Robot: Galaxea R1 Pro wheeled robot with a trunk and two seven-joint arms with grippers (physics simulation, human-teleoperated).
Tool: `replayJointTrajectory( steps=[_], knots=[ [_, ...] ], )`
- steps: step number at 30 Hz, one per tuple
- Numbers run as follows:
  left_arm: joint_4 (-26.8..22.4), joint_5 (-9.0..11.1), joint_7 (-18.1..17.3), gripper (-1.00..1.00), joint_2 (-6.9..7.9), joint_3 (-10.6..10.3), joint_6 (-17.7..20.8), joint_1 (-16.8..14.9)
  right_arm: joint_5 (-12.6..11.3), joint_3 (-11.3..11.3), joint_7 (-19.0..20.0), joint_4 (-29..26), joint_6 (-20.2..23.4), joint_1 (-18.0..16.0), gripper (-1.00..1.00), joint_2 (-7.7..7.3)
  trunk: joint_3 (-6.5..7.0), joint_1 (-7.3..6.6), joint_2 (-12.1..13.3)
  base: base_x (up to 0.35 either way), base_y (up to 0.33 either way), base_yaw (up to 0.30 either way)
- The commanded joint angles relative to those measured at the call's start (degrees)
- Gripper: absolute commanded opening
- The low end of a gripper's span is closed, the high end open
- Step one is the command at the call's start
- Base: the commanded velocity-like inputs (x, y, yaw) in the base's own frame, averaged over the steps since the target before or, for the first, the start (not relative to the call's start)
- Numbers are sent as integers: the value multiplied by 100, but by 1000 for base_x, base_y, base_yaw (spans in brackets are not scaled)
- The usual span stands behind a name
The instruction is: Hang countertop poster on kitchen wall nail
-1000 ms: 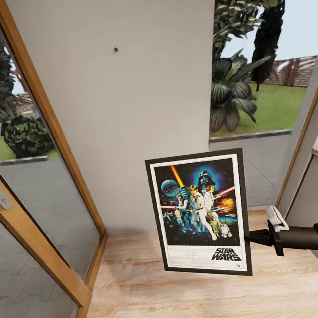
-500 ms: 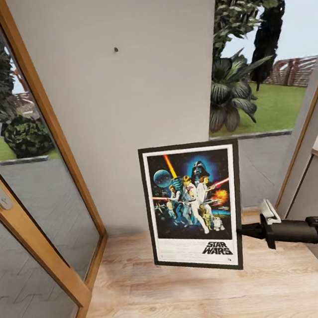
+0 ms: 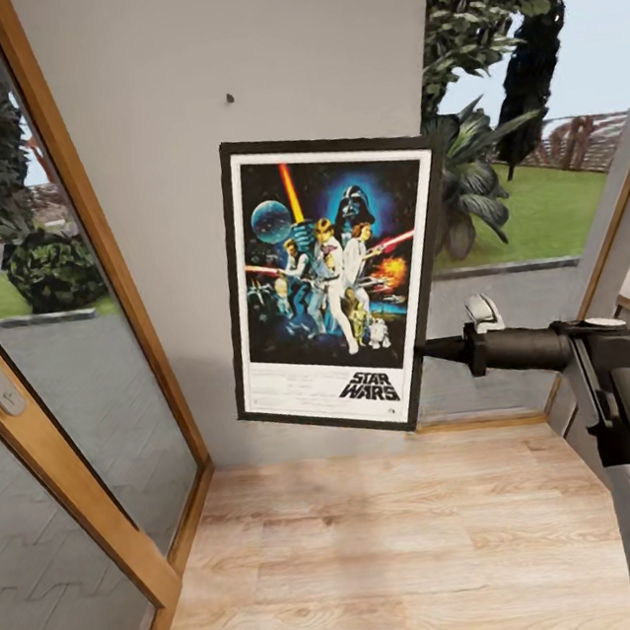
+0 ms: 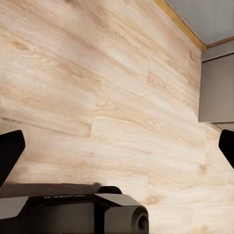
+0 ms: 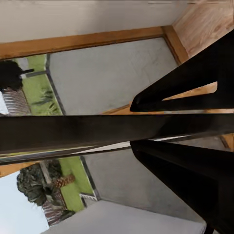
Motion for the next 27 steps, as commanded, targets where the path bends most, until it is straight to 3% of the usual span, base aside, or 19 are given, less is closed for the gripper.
replayJointTrajectory(
  steps=[1,7,10,14,23,27],
  knots=[
    [8,-13,26,100,0,-3,-31,-5,-23,56,-132,7,233,-211,-100,18,-14,3,-13,0,0,0],
    [5,-31,86,100,-3,-14,-31,-5,-5,302,-457,55,580,-777,-100,162,-14,3,-13,0,0,0],
    [6,-33,95,100,-3,-15,-34,-5,15,631,-822,279,722,-1156,-100,314,-14,3,-13,0,0,0],
    [5,-34,97,100,-3,-16,-38,-5,20,894,-1185,502,914,-1476,-100,417,-14,3,-13,0,0,0],
    [4,-34,97,100,-3,-16,-40,-5,27,1033,-1307,774,1004,-2029,-100,509,-14,3,-13,0,0,0],
    [4,-34,100,100,-3,-16,-46,-5,30,1244,-1305,897,1013,-2260,-100,503,-14,3,-13,0,0,0]
  ],
)
